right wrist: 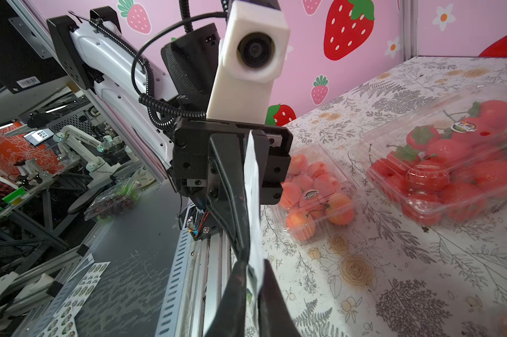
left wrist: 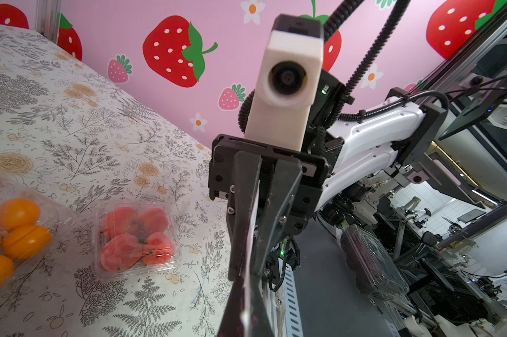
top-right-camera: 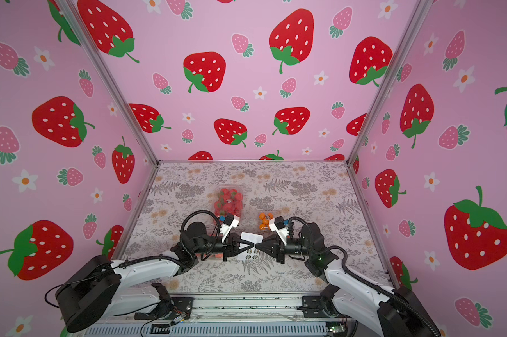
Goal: Label fruit boxes
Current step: Adjust the label sticker.
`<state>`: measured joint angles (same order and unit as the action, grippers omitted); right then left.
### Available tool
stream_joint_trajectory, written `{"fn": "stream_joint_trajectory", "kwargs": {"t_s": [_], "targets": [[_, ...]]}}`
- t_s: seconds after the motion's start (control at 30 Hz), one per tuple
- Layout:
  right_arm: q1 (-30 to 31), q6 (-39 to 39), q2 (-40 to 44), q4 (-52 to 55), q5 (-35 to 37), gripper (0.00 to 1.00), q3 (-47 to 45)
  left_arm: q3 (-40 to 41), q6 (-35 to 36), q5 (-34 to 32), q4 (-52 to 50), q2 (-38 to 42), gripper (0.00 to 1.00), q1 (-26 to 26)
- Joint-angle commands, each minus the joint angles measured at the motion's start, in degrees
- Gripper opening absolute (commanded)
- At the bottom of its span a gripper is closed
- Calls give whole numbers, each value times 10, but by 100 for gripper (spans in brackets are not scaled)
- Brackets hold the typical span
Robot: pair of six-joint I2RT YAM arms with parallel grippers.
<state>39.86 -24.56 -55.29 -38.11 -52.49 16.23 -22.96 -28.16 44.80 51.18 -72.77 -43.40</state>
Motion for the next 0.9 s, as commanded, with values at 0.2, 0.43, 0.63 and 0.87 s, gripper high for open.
{"fn": "stream_joint_trajectory", "kwargs": {"t_s": [0.2,0.43,0.63,0.87], "targets": [[0,10,27,2,4,11,-8,1,11,-6,4,34,0,0],[0,9,17,-9,-7,0,-1,-2,12,2,1,30,0,0],[0,14,26,7,18,4,-3,0,9,7,6,30,0,0],[-1,14,44,13,21,9,0,-3,5,15,15,21,0,-1]]}}
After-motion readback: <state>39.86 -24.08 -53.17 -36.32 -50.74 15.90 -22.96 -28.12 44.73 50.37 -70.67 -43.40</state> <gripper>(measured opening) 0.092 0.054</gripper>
